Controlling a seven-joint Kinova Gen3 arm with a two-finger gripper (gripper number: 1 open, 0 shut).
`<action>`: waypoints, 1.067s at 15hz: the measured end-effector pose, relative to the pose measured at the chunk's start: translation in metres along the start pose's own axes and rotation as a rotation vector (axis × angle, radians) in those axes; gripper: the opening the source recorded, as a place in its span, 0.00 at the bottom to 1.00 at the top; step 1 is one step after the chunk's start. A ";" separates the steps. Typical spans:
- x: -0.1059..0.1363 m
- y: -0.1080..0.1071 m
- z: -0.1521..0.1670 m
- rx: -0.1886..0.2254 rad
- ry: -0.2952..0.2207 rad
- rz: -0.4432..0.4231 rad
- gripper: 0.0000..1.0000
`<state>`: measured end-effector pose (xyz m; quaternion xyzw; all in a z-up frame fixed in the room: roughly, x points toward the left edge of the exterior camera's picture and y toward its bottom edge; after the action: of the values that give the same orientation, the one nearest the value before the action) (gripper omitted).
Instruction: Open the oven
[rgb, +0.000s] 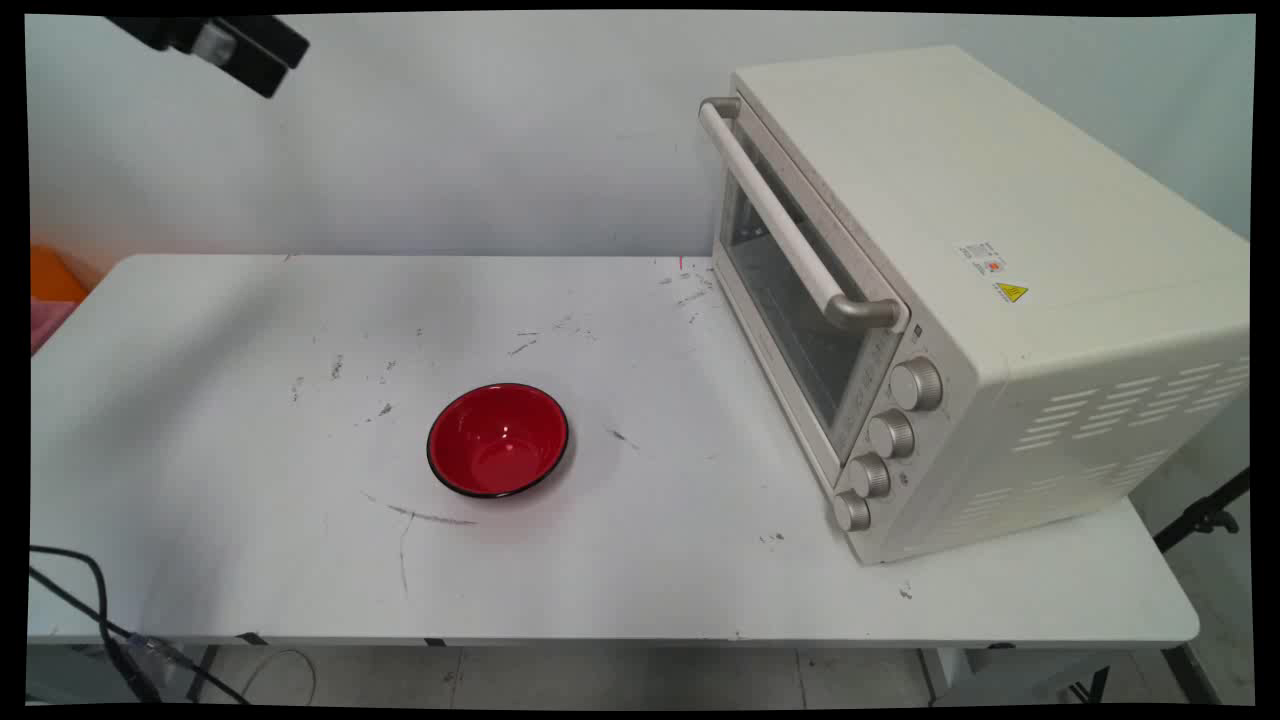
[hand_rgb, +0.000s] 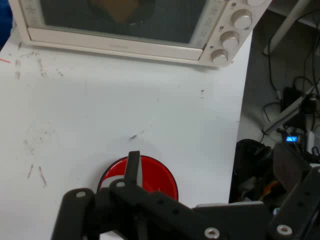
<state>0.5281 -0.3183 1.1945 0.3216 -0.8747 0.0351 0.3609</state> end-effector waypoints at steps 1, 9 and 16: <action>0.002 0.001 0.003 0.007 0.002 0.003 1.00; 0.041 0.002 0.050 0.067 -0.010 -0.006 1.00; 0.102 0.004 0.113 0.115 -0.035 -0.010 1.00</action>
<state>0.4028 -0.4031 1.1790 0.3466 -0.8758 0.0780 0.3267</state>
